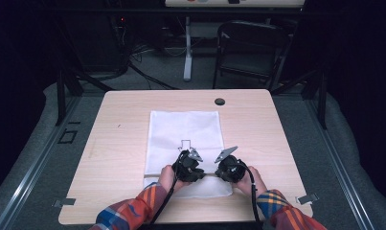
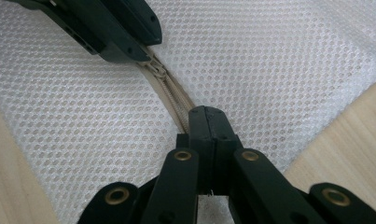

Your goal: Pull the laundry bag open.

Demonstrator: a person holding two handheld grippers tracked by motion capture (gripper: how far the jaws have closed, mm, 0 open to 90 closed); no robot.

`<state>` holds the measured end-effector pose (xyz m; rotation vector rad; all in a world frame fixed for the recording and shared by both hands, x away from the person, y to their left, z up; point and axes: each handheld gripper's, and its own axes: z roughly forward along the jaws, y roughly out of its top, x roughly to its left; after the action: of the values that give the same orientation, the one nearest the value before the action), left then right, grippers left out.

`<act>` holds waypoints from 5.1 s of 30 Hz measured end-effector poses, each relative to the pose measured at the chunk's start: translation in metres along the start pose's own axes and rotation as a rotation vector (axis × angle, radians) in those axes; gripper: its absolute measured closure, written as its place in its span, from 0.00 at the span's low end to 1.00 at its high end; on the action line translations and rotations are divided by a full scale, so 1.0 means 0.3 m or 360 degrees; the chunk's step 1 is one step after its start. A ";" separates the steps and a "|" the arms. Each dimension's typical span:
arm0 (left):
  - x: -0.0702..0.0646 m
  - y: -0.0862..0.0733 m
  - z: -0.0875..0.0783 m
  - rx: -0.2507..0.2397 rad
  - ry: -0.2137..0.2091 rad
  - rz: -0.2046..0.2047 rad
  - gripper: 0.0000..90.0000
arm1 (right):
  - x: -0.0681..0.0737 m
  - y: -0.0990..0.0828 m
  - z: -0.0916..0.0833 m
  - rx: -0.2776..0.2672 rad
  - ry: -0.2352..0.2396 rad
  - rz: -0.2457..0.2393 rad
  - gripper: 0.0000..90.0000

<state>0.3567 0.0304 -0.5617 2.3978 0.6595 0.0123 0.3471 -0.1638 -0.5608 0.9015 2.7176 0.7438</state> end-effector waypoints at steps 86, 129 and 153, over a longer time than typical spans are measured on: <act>0.160 -0.234 -0.258 0.0112 0.0202 -0.0196 0.90 | -0.014 -0.004 -0.008 0.0038 0.0016 0.0017 1.00; 0.237 -0.388 -0.415 0.0122 0.0388 -0.0440 0.90 | -0.012 -0.004 -0.007 0.0024 0.0008 0.0024 1.00; 0.237 -0.386 -0.461 0.0048 0.0439 -0.0506 0.20 | -0.033 0.001 -0.100 0.0024 -0.0075 0.0108 0.17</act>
<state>0.3426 0.2215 -0.5312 2.3138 1.1705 0.2027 0.3456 -0.1814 -0.5348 1.0059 2.6669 0.7062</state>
